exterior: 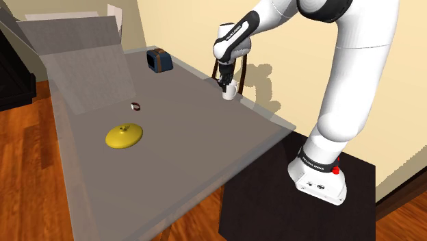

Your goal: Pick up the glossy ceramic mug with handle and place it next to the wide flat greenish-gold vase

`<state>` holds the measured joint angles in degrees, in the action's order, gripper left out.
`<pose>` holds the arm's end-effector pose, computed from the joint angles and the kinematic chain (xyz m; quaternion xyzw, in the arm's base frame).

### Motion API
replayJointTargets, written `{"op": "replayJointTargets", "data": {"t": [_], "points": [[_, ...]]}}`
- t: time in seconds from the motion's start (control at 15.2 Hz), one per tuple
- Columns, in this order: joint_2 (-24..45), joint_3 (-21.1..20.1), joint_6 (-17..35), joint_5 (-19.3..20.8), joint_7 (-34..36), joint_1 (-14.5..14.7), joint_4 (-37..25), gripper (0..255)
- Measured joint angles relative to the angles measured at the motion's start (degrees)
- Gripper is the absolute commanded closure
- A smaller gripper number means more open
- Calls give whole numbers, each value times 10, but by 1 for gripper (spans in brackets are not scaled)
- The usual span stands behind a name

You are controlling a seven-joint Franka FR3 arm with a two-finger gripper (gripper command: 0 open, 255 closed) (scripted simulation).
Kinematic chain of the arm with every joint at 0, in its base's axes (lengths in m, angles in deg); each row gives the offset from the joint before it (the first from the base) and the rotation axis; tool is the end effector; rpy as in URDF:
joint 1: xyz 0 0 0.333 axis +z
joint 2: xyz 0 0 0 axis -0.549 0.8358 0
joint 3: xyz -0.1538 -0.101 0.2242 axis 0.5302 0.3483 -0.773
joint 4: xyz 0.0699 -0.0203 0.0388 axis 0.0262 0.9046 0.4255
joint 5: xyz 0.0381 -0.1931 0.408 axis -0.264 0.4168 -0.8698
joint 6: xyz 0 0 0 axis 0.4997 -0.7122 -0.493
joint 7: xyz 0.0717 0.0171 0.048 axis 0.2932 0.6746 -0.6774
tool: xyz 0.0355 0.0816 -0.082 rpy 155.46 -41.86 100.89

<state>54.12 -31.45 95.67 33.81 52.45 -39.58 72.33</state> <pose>0.5879 -0.1816 0.2195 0.9994 -0.0123 -0.0165 0.0268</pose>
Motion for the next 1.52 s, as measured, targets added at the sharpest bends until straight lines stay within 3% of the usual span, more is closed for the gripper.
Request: {"op": "replayJointTargets", "data": {"t": [1.52], "points": [[-84, 3, -163, 15, 4, 5, -80, 255]]}}
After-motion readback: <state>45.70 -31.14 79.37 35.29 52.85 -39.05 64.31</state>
